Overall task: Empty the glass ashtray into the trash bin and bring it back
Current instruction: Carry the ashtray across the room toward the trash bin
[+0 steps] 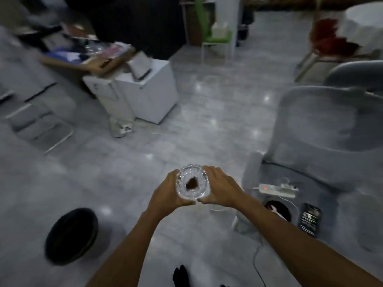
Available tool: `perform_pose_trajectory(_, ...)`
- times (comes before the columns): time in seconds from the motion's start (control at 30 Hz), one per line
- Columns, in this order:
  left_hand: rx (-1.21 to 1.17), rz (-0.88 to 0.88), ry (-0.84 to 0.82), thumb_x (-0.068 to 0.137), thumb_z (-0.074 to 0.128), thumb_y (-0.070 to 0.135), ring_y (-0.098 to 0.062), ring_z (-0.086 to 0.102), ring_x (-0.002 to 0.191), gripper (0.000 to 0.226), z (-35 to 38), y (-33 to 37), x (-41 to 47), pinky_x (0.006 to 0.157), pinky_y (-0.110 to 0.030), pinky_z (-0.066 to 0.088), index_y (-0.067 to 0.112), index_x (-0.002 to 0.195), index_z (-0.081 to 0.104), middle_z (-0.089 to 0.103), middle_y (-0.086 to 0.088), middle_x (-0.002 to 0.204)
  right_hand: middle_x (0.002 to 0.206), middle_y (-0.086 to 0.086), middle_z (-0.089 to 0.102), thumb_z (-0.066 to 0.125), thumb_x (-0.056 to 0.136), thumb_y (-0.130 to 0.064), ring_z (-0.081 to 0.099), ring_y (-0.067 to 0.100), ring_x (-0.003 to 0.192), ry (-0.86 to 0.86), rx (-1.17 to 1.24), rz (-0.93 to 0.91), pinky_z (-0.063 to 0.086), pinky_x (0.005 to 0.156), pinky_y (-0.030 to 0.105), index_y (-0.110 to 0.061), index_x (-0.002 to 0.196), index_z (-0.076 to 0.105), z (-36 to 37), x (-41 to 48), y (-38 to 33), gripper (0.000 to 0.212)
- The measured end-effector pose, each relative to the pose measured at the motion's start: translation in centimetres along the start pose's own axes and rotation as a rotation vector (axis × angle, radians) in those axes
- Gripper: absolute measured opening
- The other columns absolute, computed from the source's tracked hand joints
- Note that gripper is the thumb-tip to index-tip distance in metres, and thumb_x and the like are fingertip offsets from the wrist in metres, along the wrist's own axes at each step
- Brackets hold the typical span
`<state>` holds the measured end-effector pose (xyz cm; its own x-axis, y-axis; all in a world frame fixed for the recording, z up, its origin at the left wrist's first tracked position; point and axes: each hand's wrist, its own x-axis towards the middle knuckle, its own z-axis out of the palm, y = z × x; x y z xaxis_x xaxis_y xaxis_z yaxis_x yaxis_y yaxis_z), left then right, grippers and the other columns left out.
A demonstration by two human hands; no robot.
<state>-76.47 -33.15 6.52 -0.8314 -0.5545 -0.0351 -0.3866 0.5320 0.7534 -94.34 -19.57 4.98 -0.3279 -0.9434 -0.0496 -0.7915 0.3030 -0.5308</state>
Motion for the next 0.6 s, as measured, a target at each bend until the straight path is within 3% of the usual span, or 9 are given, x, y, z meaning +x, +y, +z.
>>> perform_pose_trajectory(0.17,0.009,-0.131,0.2,0.053,0.11,0.035,0.024,0.06,0.115,0.089,-9.3,-6.7,-7.7,0.096,-0.006,0.05,0.052,0.126,0.062,0.065,0.043,0.124,0.142,-0.002,0.052,0.086,0.064,-0.064,0.049,0.024,0.126,-0.143,-0.008,-0.245,0.053,0.095,0.044,-0.023,0.15,0.04,5.9,6.9,-10.6,0.106)
perform_pose_trajectory(0.23,0.009,-0.178,0.224,0.054,0.11,0.034,0.019,0.062,0.118,0.088,-12.0,-9.0,-10.5,0.098,-0.013,0.052,0.046,0.128,0.063,0.066,0.038,0.128,0.141,-0.003,0.052,0.087,0.064,-0.062,0.049,0.022,0.126,-0.188,0.004,-0.309,0.053,0.094,0.043,-0.025,0.15,0.04,8.3,8.5,-14.5,0.104)
perform_pose_trajectory(0.33,0.02,-0.237,0.28,0.056,0.108,0.041,0.002,0.07,0.121,0.089,-15.1,-12.8,-13.9,0.102,-0.033,0.059,0.034,0.135,0.068,0.074,0.019,0.131,0.138,-0.006,0.054,0.086,0.062,-0.064,0.051,0.021,0.124,-0.247,0.014,-0.393,0.054,0.095,0.046,-0.029,0.146,0.041,11.9,10.5,-19.4,0.101)
perform_pose_trajectory(0.5,-0.009,-0.324,0.381,0.057,0.106,0.045,0.001,0.068,0.122,0.089,-17.7,-20.5,-18.6,0.106,-0.035,0.057,0.04,0.135,0.064,0.071,0.021,0.132,0.137,-0.008,0.054,0.085,0.063,-0.068,0.052,0.02,0.123,-0.351,0.01,-0.446,0.056,0.092,0.046,-0.033,0.144,0.042,18.0,13.2,-25.9,0.099)
perform_pose_trajectory(0.6,-0.026,-0.383,0.417,0.054,0.105,0.054,0.0,0.064,0.126,0.097,-19.3,-25.1,-20.8,0.108,-0.035,0.056,0.039,0.139,0.06,0.065,0.022,0.136,0.139,-0.004,0.055,0.088,0.067,-0.062,0.051,0.021,0.124,-0.412,0.005,-0.459,0.05,0.091,0.038,-0.029,0.143,0.044,21.2,14.8,-29.7,0.094)
